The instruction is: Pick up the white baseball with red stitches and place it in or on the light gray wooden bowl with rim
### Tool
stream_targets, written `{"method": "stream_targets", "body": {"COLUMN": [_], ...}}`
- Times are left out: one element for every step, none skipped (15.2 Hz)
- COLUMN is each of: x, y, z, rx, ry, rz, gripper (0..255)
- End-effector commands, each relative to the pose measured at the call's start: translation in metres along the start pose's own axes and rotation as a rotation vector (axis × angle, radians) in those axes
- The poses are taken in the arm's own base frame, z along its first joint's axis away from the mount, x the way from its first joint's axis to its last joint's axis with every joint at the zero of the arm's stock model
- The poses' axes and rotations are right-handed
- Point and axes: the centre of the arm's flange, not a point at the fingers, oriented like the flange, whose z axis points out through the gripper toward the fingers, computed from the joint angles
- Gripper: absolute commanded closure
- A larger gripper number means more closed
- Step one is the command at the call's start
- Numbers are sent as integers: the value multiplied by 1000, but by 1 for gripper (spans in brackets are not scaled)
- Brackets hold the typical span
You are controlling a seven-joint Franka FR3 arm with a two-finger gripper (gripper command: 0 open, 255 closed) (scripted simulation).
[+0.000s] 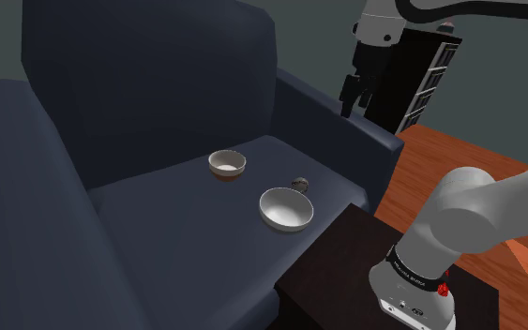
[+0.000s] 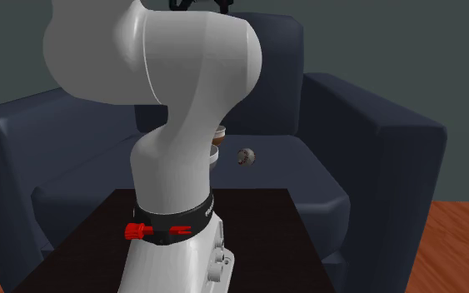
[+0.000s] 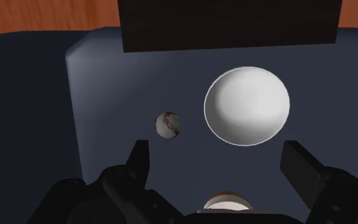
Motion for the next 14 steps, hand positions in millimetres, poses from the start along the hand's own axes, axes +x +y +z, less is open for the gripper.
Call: {"method": "stream_targets", "body": {"x": [0,7,13,20,27,33,39,46,52,58,65,71,77,83], "y": [0,3,5,8,11,13,16,18,21,23,25,28,30,32], "z": [0,12,23,35,47,58,70,82,94,106,118,130,142,154], "rx": [0,1,1,2,3,4,4,5,6,6,7,8,8,9], "ry": [0,-6,-12,-18,-24,-30,-36,-42,-48,-54,-59,-65,-71,-77], "rz": [0,-5,-10,-15,-20,-24,-29,-34,-39,-44,-49,-54,-59,-63], "gripper": [0,0,0,0,0,0,0,0,0,0,0,0,0,0]}}
